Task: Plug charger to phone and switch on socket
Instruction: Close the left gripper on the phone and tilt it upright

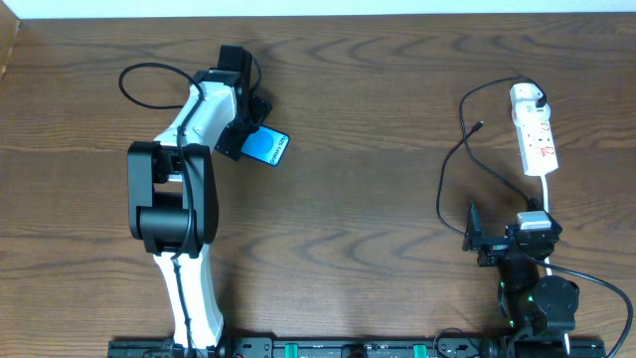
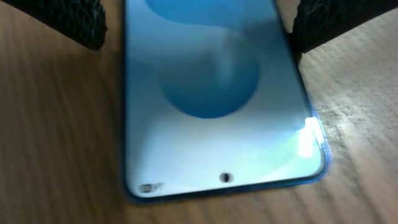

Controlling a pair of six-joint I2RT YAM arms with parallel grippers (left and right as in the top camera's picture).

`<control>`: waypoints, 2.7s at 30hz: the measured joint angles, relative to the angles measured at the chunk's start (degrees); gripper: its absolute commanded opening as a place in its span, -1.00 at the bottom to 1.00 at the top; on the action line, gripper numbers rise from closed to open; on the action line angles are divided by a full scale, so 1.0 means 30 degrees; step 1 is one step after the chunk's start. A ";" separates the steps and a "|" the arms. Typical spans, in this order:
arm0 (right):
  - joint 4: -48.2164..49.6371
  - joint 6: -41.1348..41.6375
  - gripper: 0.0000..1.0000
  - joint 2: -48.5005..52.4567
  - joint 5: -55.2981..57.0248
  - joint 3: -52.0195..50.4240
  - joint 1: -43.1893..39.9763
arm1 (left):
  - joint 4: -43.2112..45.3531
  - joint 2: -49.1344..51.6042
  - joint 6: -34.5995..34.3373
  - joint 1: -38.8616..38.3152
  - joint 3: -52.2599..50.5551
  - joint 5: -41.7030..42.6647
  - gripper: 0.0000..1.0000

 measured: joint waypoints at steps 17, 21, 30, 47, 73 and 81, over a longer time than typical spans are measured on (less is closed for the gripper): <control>0.0000 0.0000 0.99 0.0000 0.0000 0.0000 0.0000 | -0.0627 0.0270 0.0255 0.0007 0.0306 -0.0080 0.68; 0.0000 0.0000 0.98 0.0000 0.0000 0.0000 0.0000 | -0.0794 0.0291 0.0758 0.0007 0.0306 -0.0080 0.61; 0.0000 0.0000 0.99 0.0000 0.0000 0.0000 0.0000 | -0.1523 0.0357 0.3351 0.0036 0.0415 -0.0007 0.58; 0.0000 0.0000 0.99 0.0000 0.0000 0.0000 0.0000 | -0.2361 0.0415 0.8247 0.0058 0.0444 0.0066 0.59; 0.0000 0.0000 0.98 0.0000 0.0000 0.0000 0.0000 | -0.2783 0.0415 0.9508 0.0058 0.0444 0.0175 0.99; 0.0000 0.0000 0.99 0.0000 0.0000 0.0000 0.0000 | -0.2849 0.0379 0.8721 0.0080 0.0291 0.0408 1.00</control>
